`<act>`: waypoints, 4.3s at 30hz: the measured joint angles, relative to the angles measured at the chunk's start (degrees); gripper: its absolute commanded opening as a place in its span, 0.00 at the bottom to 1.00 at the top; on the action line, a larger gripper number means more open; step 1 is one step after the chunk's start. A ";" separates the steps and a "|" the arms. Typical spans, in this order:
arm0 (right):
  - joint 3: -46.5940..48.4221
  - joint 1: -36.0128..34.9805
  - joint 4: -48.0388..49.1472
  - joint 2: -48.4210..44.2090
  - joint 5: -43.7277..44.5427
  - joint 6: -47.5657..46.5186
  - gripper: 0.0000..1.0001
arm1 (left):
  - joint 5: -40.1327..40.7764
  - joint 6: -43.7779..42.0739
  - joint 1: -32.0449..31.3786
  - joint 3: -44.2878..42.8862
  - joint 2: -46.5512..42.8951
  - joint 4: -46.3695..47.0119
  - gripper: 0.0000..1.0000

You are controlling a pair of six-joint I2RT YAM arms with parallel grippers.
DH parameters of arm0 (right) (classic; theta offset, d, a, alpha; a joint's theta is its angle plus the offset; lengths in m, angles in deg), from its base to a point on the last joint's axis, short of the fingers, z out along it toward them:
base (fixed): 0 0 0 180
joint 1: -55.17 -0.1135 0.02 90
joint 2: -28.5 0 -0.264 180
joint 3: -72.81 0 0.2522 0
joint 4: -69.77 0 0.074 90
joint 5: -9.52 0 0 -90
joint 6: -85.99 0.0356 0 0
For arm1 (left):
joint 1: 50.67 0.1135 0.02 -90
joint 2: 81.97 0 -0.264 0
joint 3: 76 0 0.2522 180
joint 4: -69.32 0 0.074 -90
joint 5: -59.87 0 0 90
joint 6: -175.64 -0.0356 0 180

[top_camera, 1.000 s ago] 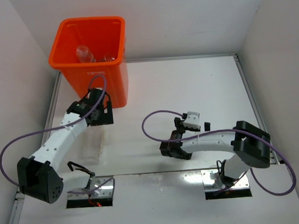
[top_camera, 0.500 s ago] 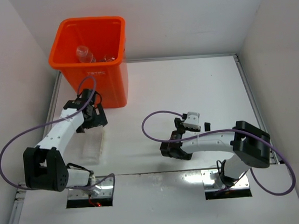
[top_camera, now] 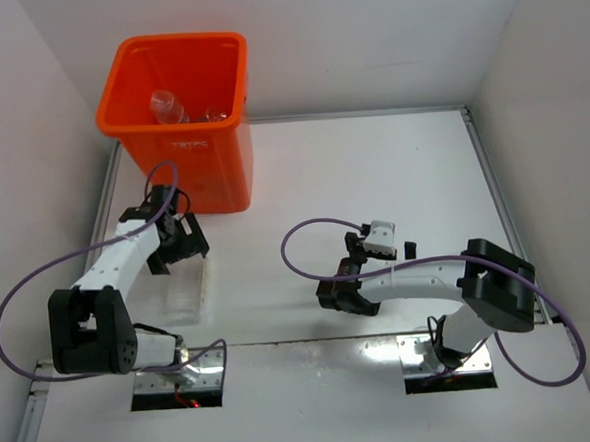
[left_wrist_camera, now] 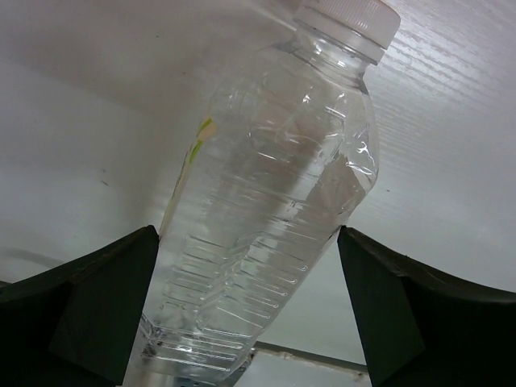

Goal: Put the plastic bottles in the bin

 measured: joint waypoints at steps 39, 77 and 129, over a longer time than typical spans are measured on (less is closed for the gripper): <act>0.02 0.02 0.02 0.98 0.00 0.00 1.00 | -9.57 7.72 -9.49 6.08 -0.96 8.28 0.65; 1.36 -1.53 -0.17 4.13 0.09 -0.02 1.00 | 15.63 -9.29 -23.58 -52.46 -4.28 33.73 0.34; 5.51 -0.79 -0.20 9.29 0.22 -3.06 1.00 | 1.09 -0.52 -1.01 -48.52 12.68 31.43 1.00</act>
